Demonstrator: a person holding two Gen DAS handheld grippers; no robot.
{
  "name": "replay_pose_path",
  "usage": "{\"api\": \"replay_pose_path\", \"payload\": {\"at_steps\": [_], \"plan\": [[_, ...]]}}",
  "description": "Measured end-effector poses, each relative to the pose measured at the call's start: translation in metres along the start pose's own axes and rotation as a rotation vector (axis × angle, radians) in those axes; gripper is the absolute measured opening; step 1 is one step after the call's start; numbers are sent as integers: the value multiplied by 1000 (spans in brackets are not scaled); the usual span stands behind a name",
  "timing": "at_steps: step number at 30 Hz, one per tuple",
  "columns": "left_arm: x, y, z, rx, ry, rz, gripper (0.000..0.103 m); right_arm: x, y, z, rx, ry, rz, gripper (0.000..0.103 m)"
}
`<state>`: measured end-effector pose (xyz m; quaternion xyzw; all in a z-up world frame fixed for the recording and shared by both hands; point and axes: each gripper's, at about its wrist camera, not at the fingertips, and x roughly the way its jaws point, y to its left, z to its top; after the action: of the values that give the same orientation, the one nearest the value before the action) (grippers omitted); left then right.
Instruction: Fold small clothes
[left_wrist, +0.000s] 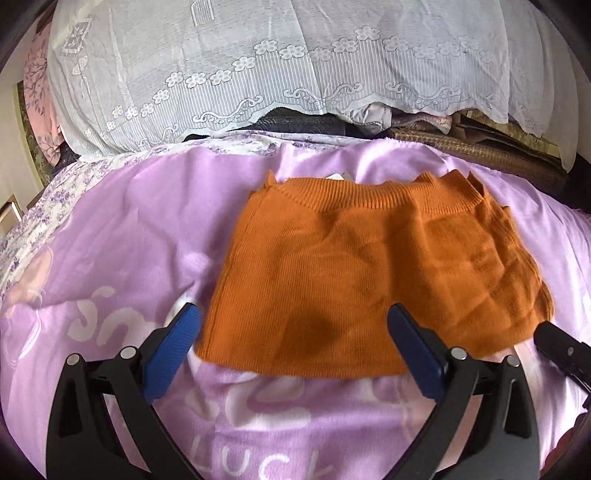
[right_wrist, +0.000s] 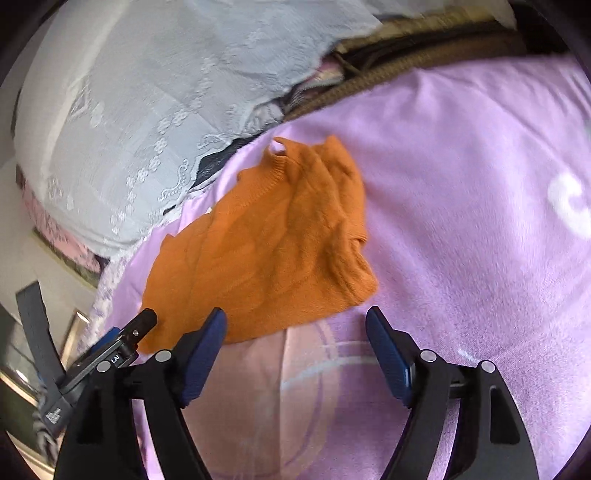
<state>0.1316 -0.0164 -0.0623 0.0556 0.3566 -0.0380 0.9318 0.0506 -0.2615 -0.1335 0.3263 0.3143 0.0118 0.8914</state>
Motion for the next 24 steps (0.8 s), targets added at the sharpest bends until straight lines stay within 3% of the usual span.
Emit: {"api": "replay_pose_path", "payload": {"at_steps": [6,11,14,17,19,21,24], "plan": [[17,-10,25,-26,25,21,99,9,-14,15,102,-13,30,80],[67,-19,31,-107,180,28,99,32,-21,45,217,28,40,80],[69,-33,21,-36,124,86,99,50,-20,60,247,30,36,80],[67,-33,19,-32,117,80,98,63,-11,66,205,21,15,79],[66,-27,18,-55,112,52,98,65,-10,63,148,-2,-22,63],[64,-24,16,-63,103,38,98,64,-17,62,149,-7,-22,35],[64,-25,16,-57,100,39,98,59,-25,62,192,-13,46,28]]}}
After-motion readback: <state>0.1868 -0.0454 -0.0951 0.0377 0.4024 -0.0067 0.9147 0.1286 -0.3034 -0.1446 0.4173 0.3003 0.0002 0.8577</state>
